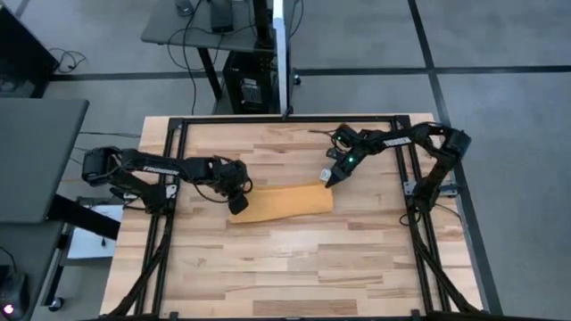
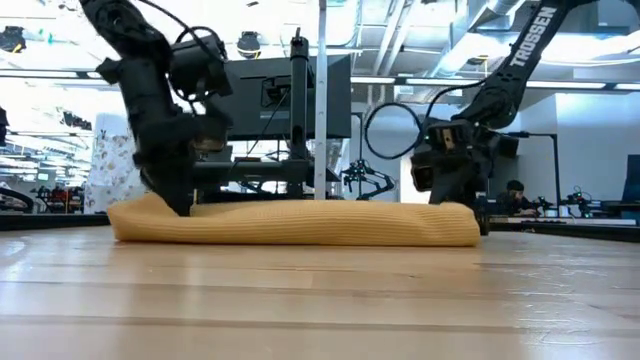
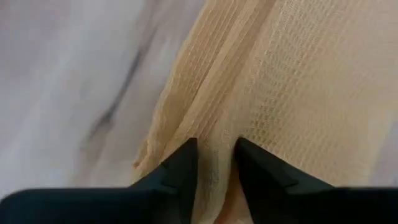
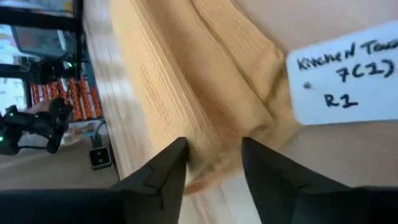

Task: Roll towel
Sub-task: Roll the yellow towel

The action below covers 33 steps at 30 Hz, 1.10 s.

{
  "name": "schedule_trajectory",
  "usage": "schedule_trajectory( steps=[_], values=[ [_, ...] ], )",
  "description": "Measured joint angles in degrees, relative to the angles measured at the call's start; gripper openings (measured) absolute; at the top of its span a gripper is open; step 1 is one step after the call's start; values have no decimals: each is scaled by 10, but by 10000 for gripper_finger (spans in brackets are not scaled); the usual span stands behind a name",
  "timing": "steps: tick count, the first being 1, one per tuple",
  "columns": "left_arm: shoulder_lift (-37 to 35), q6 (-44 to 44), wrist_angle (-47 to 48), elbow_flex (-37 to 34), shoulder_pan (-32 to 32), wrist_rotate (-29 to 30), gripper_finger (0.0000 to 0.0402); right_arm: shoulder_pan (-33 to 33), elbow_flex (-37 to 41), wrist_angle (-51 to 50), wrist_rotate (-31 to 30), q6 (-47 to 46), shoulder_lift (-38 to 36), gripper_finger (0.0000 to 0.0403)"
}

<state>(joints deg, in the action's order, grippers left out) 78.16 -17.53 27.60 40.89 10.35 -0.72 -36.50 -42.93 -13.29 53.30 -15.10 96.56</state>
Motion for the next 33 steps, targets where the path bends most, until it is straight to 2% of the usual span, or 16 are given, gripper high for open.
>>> schedule_trajectory(
  steps=[4, 7, 10, 14, 19, 23, 28, 33],
  values=[
    [-25, 65, 46, 59, 13, 13, 106, 8, -18, -1, 5, -1, -45, 158],
    [-47, 76, 76, 90, 15, 15, 106, 39, -27, 39, 3, -13, -72, 153],
    [-79, 62, 73, 85, 4, -36, 106, 101, -27, 99, -25, -28, -80, 143],
    [-113, 8, 8, 27, -24, -97, 106, 192, -27, 208, -105, -33, -58, 105],
    [-115, -69, -116, -68, -47, -97, 106, 234, -27, 307, -186, -57, 9, 14],
    [-114, -95, -190, -122, -43, -57, 106, 227, -24, 324, -254, -42, 44, 5],
    [-114, -99, -194, -165, -30, -37, 106, 209, 16, 368, -269, -25, 69, 1],
    [-114, -92, -197, -189, -6, -9, 106, 194, 54, 407, -317, -5, 71, 0]
  ],
)
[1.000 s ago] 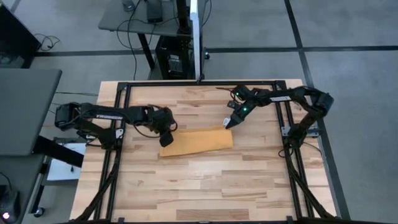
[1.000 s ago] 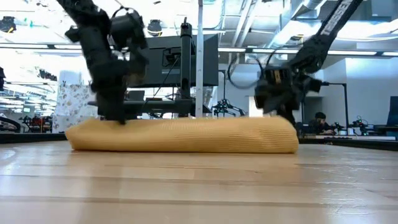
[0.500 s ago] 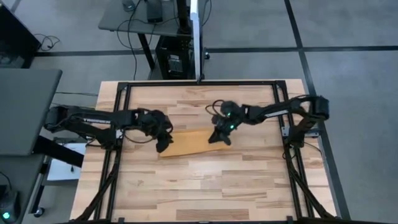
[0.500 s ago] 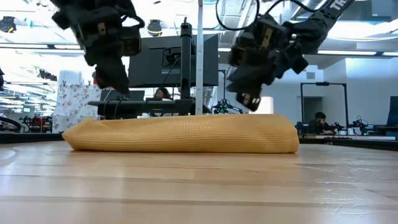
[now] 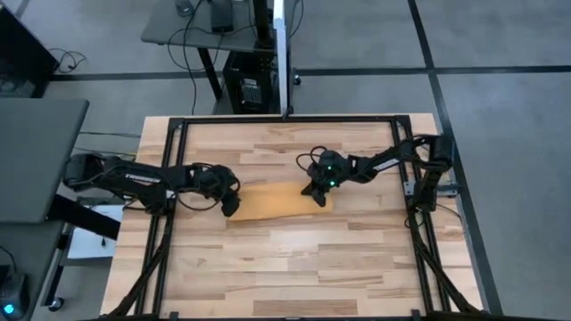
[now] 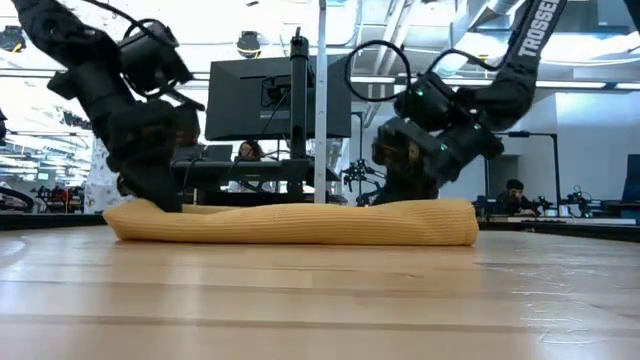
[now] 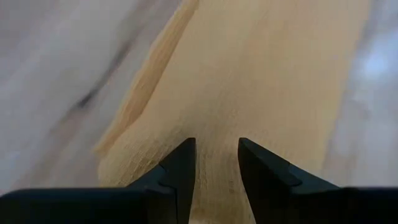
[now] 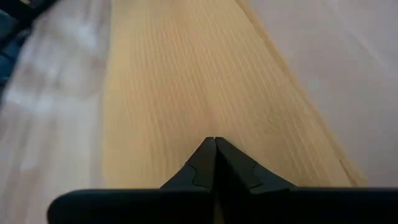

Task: Roll towel
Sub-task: Roll the yellow towel

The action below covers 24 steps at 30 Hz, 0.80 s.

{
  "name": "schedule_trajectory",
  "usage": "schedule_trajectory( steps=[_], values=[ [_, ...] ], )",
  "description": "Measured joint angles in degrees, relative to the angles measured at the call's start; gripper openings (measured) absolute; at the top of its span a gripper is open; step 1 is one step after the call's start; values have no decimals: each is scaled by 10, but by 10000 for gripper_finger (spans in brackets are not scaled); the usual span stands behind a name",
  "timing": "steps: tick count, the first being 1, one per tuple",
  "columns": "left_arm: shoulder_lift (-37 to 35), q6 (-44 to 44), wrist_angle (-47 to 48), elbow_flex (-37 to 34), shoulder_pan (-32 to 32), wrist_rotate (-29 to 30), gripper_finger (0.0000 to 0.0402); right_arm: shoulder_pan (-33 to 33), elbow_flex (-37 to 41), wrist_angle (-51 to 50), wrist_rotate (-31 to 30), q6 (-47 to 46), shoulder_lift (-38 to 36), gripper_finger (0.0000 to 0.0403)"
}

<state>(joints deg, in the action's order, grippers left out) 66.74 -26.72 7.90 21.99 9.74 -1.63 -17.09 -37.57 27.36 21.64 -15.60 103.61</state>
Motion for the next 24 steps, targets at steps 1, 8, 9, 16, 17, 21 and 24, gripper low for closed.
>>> schedule_trajectory(
  steps=[1, 8, 9, 16, 17, 21, 24],
  values=[
    [0, 11, 1, -2, 8, 1, 106, -6, 4, 7, -4, 2, 0, 0],
    [0, 60, -17, -2, 94, 2, 106, -29, 6, 11, -5, 2, -2, 0],
    [0, 68, -16, -2, 105, 1, 106, -33, 6, 11, -4, 2, -2, 0],
    [-10, 85, 19, 29, 164, -18, 106, -62, 6, -1, 60, -15, -33, 0],
    [-13, 90, 29, 43, 167, -27, 106, -66, 6, -7, 66, -16, -49, 0],
    [-18, 100, 87, 99, 165, -50, 106, -65, 6, -9, 69, -43, -115, 0],
    [-19, 102, 65, 115, 155, -87, 106, -23, 5, -5, 26, -44, -134, 0]
  ],
)
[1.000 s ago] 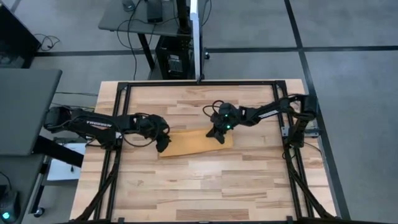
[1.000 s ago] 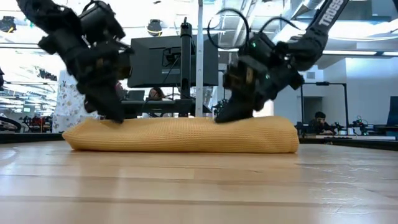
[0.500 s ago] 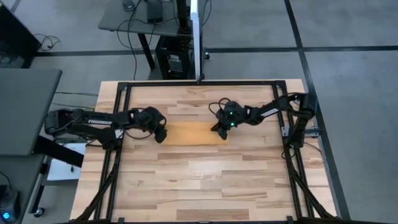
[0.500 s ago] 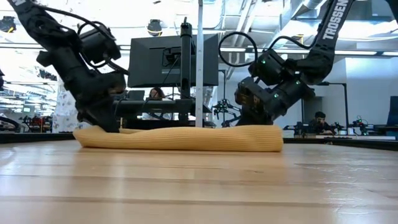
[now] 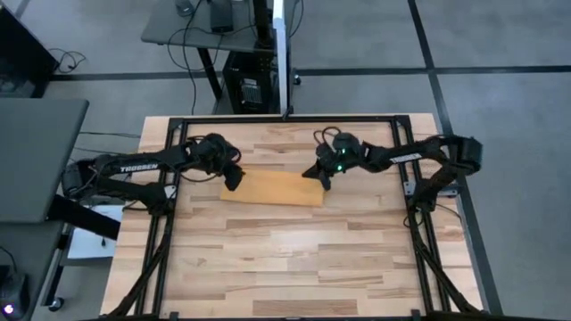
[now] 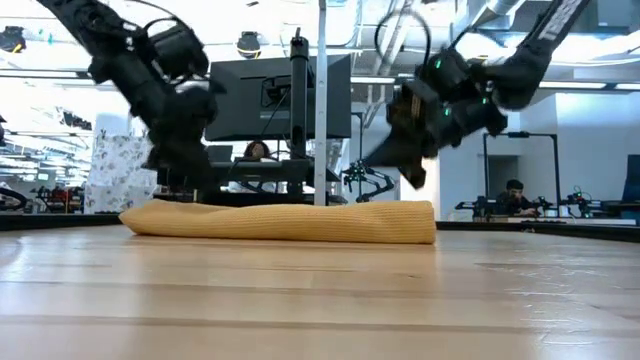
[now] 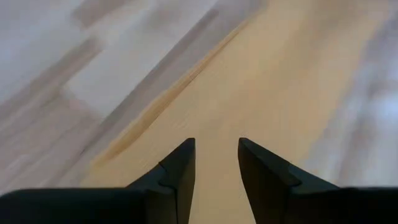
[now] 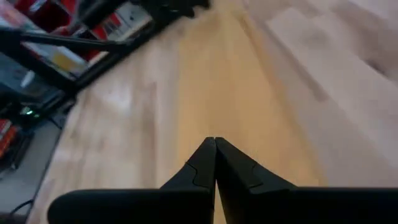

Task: Roll towel
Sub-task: Roll the yellow towel, then return to Home Position

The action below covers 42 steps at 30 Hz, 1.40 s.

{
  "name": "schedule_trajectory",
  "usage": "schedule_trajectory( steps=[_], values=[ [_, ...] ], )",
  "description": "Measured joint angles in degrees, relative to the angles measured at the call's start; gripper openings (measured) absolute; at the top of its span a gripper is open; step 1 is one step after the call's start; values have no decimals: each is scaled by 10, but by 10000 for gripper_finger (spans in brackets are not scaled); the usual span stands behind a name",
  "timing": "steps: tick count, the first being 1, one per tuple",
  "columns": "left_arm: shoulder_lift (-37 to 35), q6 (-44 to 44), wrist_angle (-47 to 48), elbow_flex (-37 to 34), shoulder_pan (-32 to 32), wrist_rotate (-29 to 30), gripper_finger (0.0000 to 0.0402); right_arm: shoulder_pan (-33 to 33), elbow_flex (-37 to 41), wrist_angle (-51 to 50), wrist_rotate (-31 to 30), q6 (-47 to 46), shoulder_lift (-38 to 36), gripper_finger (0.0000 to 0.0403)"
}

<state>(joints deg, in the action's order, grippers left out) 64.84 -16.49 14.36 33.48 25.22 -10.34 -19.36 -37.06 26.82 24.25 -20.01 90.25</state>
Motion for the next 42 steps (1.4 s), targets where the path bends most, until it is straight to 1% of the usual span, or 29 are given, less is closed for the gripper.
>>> schedule_trajectory(
  steps=[3, 7, 10, 14, 18, 23, 25, 27, 29, 31, 34, 38, 40, 42],
  values=[
    [8, 21, -2, -5, -17, -35, 106, 53, 0, 31, -66, -1, 29, 0],
    [26, 22, -28, -39, -34, -42, 106, 93, 0, 142, -81, -23, 104, 0],
    [42, 23, -52, -63, -41, -43, 106, 96, 0, 185, -104, -29, 157, 0],
    [59, 31, -58, -82, -40, -42, 106, 86, 1, 196, -108, -26, 196, 0],
    [73, 41, -63, -93, -41, -42, 106, 83, 0, 197, -109, -4, 213, 0],
    [83, 39, -80, -104, -40, -42, 106, 84, 0, 188, -109, 23, 211, 0],
    [80, 36, -73, -97, -40, -42, 106, 78, 1, 181, -107, 23, 195, 0],
    [65, 33, -51, -79, -40, -41, 106, 71, 2, 178, -107, 23, 162, 0],
    [46, 34, -26, -49, -40, -41, 106, 63, 1, 181, -102, 22, 116, 0],
    [23, 35, 19, -20, -40, -40, 106, 55, 1, 164, -83, 18, 65, 0],
    [-5, 55, 64, 25, -40, -40, 106, 47, 1, 116, -76, 19, -12, 0],
    [-31, 63, 103, 77, -40, -14, 105, 30, 0, 17, -75, 19, -98, 0],
    [-37, 62, 103, 100, -39, -14, 95, 25, 0, -29, -76, 19, -136, 0],
    [-38, 62, 104, 125, -39, -26, 71, 23, 0, -59, -75, 12, -176, 0]
  ],
)
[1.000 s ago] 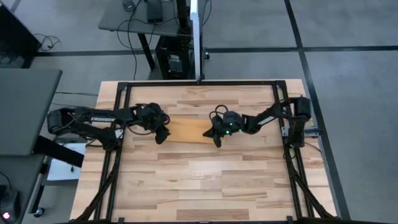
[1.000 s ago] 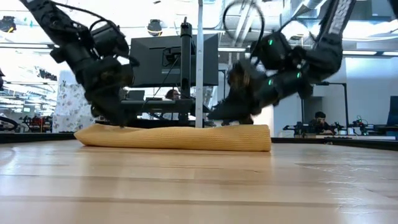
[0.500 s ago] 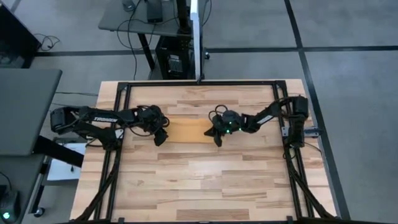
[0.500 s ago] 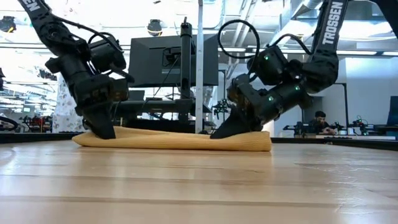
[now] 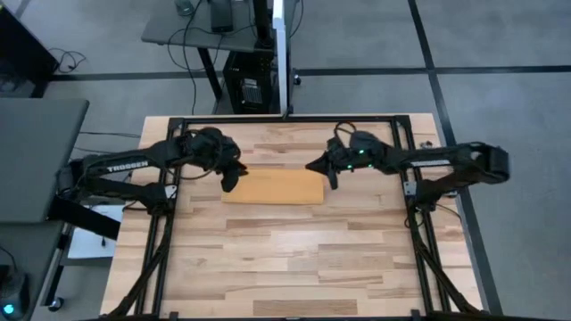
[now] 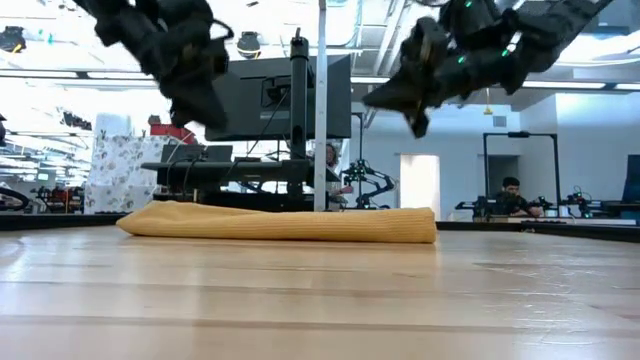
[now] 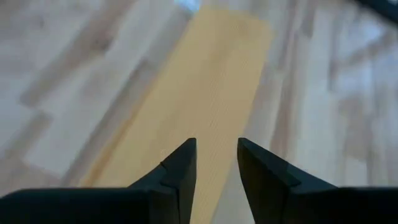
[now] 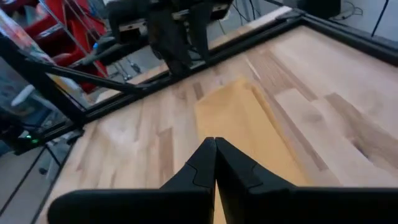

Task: Roll towel
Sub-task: Return to Home Position

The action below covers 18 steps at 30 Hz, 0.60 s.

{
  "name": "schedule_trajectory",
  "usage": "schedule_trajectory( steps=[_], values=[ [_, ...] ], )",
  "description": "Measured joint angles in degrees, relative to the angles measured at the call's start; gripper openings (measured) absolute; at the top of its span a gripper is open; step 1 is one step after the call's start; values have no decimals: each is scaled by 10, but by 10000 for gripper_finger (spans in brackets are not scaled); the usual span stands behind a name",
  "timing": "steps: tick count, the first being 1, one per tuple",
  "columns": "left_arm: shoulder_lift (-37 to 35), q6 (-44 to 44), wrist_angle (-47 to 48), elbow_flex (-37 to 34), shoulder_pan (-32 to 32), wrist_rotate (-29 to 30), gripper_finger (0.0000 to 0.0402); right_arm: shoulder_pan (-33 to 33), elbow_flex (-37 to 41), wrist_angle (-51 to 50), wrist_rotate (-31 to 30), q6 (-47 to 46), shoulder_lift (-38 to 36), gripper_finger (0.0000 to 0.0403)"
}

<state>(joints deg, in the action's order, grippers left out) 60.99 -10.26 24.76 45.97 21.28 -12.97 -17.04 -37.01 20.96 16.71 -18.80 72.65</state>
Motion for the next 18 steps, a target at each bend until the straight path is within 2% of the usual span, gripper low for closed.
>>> schedule_trajectory(
  steps=[3, 4, 8, 13, 16, 18],
  values=[
    [0, 8, 2, 38, 0, -41, 17, 0, 0, -33, 1, -19, -58, 0],
    [-1, 11, 3, 45, 0, -51, 10, -2, 0, -53, 5, -21, -75, 0],
    [-22, 49, 8, 54, 10, -64, 7, -36, 0, -131, 45, 0, -108, 0],
    [-46, 59, 12, 53, 36, -64, 2, -105, 0, -66, 133, 17, -58, 0],
    [-51, 68, 26, 53, 47, -37, 4, -130, 0, -85, 147, -26, -51, 0],
    [-55, 28, 45, 53, 53, -27, 5, -134, 13, -106, 146, -36, -69, 0]
  ],
)
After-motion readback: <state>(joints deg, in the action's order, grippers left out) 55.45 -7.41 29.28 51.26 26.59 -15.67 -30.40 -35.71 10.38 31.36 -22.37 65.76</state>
